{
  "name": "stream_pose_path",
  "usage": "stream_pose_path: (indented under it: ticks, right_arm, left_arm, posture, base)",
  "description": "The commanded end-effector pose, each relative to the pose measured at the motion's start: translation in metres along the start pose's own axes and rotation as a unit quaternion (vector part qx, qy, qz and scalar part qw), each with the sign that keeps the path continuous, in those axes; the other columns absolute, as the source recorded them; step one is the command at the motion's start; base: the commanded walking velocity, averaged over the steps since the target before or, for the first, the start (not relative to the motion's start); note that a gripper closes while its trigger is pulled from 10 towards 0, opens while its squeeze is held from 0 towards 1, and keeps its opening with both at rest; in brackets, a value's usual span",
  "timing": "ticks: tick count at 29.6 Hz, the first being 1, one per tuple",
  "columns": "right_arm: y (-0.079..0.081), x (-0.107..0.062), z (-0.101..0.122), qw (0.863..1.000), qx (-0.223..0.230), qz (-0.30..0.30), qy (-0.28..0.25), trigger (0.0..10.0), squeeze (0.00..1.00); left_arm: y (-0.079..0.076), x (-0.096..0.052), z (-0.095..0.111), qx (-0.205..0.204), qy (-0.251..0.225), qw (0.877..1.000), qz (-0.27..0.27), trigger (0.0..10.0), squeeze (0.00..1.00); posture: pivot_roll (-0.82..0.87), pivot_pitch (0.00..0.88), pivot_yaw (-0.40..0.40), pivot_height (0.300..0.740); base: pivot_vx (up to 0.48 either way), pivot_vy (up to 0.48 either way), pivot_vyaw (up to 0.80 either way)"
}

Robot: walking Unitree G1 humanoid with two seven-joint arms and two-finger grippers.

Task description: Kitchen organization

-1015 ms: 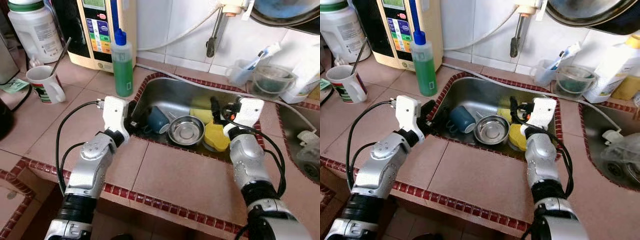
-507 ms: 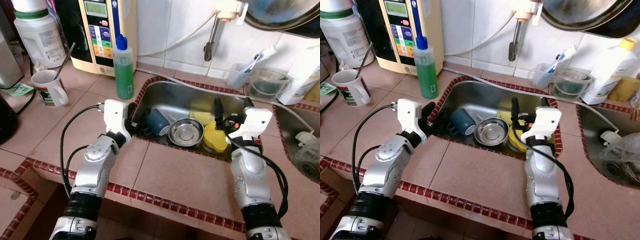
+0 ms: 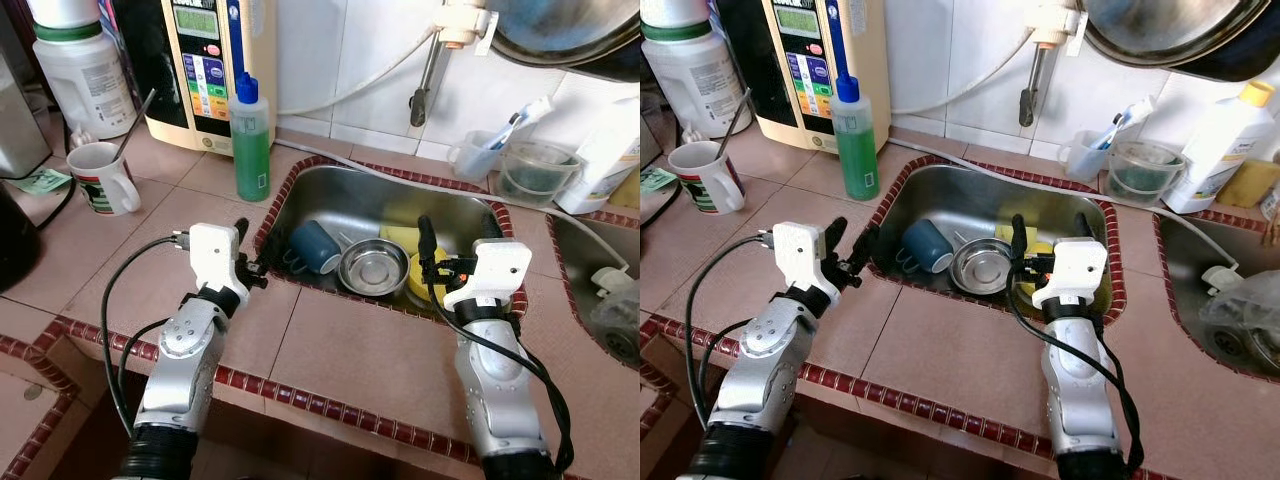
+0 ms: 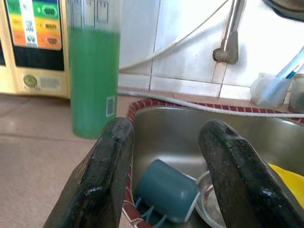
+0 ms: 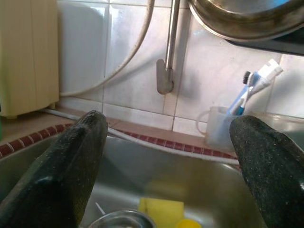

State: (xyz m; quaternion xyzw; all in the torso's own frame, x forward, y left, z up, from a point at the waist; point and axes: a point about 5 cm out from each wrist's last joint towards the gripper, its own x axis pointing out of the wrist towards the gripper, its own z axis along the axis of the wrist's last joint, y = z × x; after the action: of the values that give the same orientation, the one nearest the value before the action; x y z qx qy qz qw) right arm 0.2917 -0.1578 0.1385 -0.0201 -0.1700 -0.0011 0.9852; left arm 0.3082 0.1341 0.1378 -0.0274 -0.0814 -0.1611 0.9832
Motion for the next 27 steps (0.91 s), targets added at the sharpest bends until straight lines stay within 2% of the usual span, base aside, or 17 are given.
stream_pose_path:
  ticks: [1,8,13,27]
  right_arm:
    - [0.0,-0.004,0.004,1.0,-0.012,-0.003,-0.003,10.0,0.0]
    - [0.007,-0.014,0.005,1.0,-0.021,0.005,0.007,10.0,0.0]
    - [0.005,-0.006,0.007,1.0,-0.026,0.001,0.006,10.0,0.0]
    - [-0.001,-0.003,0.006,0.999,-0.04,-0.015,0.022,10.0,0.0]
  left_arm:
    - [-0.003,-0.003,0.004,0.012,-0.01,1.0,0.0,10.0,0.0]
    - [-0.005,-0.008,0.004,0.015,-0.011,1.0,-0.001,10.0,0.0]
    - [-0.008,-0.006,0.006,0.006,-0.014,1.0,-0.01,10.0,0.0]
    - [-0.012,-0.007,0.007,0.002,-0.011,1.0,-0.015,10.0,0.0]
  posture:
    - [0.1,0.0,-0.029,0.74]
    - [0.1,0.0,-0.031,0.74]
    - [0.1,0.0,-0.035,0.74]
    - [0.1,0.0,-0.043,0.74]
  base:
    - [0.0,0.0,0.0]
    - [0.0,0.0,0.0]
    - [0.0,-0.365,0.0]
    - [0.0,-0.472,-0.04]
